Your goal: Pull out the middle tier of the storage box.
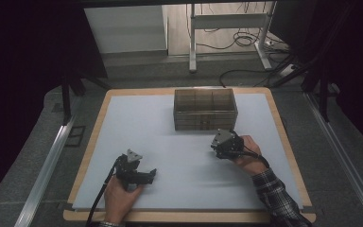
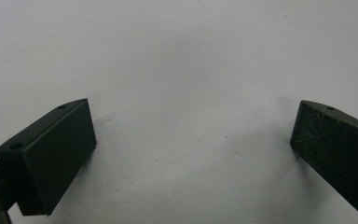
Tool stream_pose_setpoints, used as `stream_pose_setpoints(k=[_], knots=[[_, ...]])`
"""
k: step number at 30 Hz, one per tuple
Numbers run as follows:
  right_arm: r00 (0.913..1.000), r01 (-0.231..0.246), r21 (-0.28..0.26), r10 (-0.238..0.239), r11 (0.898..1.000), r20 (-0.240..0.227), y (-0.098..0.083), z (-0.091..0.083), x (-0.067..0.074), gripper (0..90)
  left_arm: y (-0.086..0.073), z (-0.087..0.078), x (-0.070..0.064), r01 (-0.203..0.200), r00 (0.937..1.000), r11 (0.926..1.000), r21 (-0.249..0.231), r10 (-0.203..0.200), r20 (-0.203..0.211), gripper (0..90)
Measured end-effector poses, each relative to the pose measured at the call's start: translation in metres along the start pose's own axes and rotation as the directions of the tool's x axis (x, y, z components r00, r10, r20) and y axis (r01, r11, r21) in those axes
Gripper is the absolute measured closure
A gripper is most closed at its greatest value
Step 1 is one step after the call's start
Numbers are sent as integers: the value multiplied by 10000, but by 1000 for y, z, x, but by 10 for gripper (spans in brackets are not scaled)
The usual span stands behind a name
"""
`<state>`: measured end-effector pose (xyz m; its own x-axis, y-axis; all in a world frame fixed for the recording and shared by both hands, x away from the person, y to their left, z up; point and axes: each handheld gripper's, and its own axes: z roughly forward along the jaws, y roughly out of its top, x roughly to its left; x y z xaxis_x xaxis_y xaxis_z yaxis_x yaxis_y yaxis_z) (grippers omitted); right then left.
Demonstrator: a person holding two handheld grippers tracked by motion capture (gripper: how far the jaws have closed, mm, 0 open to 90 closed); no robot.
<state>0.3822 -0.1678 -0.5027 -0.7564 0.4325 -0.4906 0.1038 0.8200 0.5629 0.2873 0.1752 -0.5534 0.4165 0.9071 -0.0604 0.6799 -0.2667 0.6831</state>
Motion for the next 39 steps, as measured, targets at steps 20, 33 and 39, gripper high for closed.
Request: stream_pose_setpoints(k=[20, 33, 39], knots=[[9729, 1624, 115, -1620, 9867, 1649, 16, 16, 9, 509, 0, 0, 0, 0, 10000, 10000, -2, 0, -2, 0], [9106, 2899, 767, -2996, 9540, 2846, 21, 31, 14, 555, 0, 0, 0, 18, 10000, 10000, -17, -18, 0, 0], [8603, 3570, 1175, -3751, 9267, 3451, 24, 37, 20, 595, 0, 0, 0, -27, 10000, 10000, 20, 27, 0, 0]])
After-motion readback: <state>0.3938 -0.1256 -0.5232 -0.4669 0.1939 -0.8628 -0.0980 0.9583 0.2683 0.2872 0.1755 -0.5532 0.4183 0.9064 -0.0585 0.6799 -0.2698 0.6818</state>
